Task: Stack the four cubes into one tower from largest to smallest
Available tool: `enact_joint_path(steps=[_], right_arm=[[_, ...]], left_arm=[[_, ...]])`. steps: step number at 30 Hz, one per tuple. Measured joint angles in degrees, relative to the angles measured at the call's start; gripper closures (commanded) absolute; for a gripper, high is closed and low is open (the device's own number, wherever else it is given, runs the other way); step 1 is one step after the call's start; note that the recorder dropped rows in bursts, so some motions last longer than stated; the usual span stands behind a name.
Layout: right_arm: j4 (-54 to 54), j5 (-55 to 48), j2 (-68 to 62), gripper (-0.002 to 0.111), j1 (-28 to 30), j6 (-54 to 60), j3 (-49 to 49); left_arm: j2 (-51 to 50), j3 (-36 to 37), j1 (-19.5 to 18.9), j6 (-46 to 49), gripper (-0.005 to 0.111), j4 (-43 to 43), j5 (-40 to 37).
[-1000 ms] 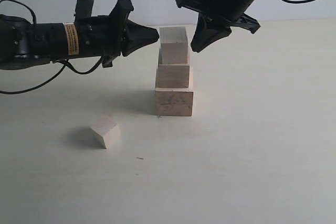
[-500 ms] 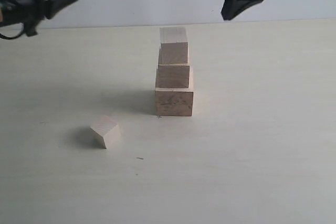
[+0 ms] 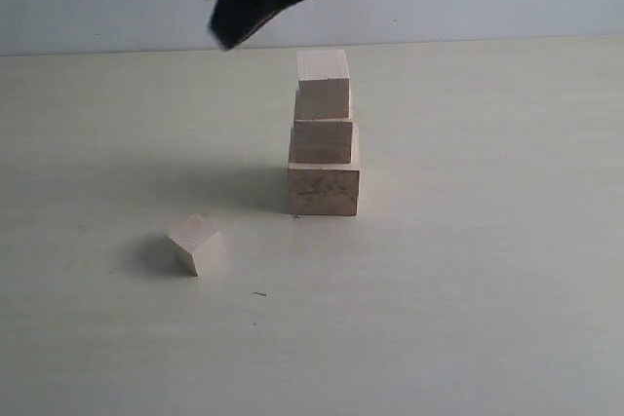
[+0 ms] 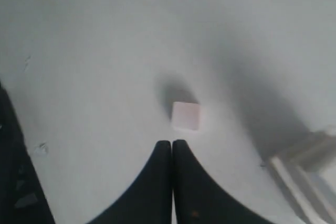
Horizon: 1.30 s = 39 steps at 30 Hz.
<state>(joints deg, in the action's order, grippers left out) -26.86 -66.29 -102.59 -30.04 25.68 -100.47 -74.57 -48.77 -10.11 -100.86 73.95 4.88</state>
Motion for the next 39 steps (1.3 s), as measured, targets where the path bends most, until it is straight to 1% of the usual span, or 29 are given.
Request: enact_joint_path(steps=[3, 5, 7, 8, 9, 10, 11, 12, 14, 15, 16, 17, 18, 20, 21, 24, 26, 28, 33, 34, 36, 38, 39], right_arm=[[2.25, 0.00, -3.25, 0.108, -6.77, 0.35, 0.00], [2.87, 0.10, -7.09, 0.108, -10.20, 0.46, 0.00], [3.22, 0.23, -11.01, 0.108, -12.01, 0.56, 0.00], [3.22, 0.23, -12.23, 0.104, -12.30, 0.56, 0.00], [3.26, 0.23, -14.39, 0.100, -12.56, 0.41, 0.00], [3.52, 0.44, -15.65, 0.089, -12.56, 0.29, 0.00], [4.23, 1.17, -17.25, 0.084, -12.56, 0.22, 0.00], [4.36, 1.63, -17.83, 0.073, -12.56, 0.22, 0.00], [4.50, 2.39, -19.24, 0.053, -12.56, 0.08, 0.00], [4.84, 2.66, -20.21, 0.051, -12.56, 0.08, 0.00], [5.39, 2.76, -20.58, 0.047, -12.56, 0.08, 0.00], [8.86, 3.54, -21.97, 0.047, -12.56, -1.34, 0.00], [11.73, 4.76, -22.94, 0.047, -12.56, -3.97, 0.00], [16.04, 7.55, -24.04, 0.047, -12.56, -7.93, 0.00], [16.35, 8.75, -24.32, 0.047, -12.56, -8.50, 0.00], [16.73, 11.95, -25.02, 0.047, -12.56, -10.64, 0.00], [16.73, 13.67, -25.61, 0.047, -12.56, -12.55, 0.00], [16.52, 14.19, -26.43, 0.047, -12.56, -14.00, 0.00], [13.37, 14.21, -28.56, 0.049, -12.56, -15.51, 0.00], [13.06, 14.21, -28.57, 0.050, -12.56, -15.63, 0.00], [12.65, 14.34, -28.57, 0.059, -12.56, -15.63, 0.00], [12.64, 14.04, -28.57, 0.077, -12.56, -15.79, 0.00], [12.72, 12.85, -28.57, 0.080, -12.56, -15.79, 0.00]], left_arm=[[7.41, 0.11, 0.00, 1.05, 0.107, 1.84, 0.29], [13.35, 1.03, 0.00, 1.47, 0.107, 5.18, 2.02], [18.53, 2.75, 0.00, 1.65, 0.107, 7.23, 3.19], [20.88, 3.62, 0.00, 1.75, 0.107, 7.47, 3.17], [24.65, 4.79, 0.00, 1.87, 0.107, 7.58, 1.75], [27.87, 5.90, 0.00, 1.87, 0.107, 7.72, -0.90], [32.24, 7.82, 0.00, 1.87, 0.107, 8.57, -5.51], [33.87, 8.83, 0.00, 1.98, 0.107, 9.11, -7.26], [37.97, 13.88, 0.80, 1.98, 0.107, 10.79, -12.17], [39.31, 19.30, 2.58, 1.67, 0.107, 10.79, -13.56], [39.67, 22.35, 3.51, 1.23, 0.107, 10.79, -13.80], [40.36, 27.76, 5.69, -0.10, 0.107, 10.79, -13.92], [41.33, 32.48, 7.07, -3.01, 0.107, 10.57, -13.92], [43.87, 37.34, 8.87, -7.61, 0.107, 9.99, -12.44], [44.75, 38.69, 9.70, -8.42, 0.107, 9.99, -10.96], [46.62, 41.68, 12.85, -9.29, 0.107, 10.69, -6.94], [47.72, 42.55, 14.55, -9.41, 0.107, 12.69, -6.54], [48.76, 42.92, 15.43, -9.64, 0.107, 13.84, -7.90], [51.02, 43.10, 15.60, -10.07, 0.107, 14.76, -10.32], [51.13, 43.19, 15.60, -10.07, 0.107, 14.85, -10.17], [51.21, 43.19, 15.60, -10.07, 0.107, 15.11, -9.77], [51.21, 43.19, 15.60, -10.07, 0.107, 15.34, -9.07], [51.21, 43.19, 15.60, -10.07, 0.107, 15.34, -8.94]])
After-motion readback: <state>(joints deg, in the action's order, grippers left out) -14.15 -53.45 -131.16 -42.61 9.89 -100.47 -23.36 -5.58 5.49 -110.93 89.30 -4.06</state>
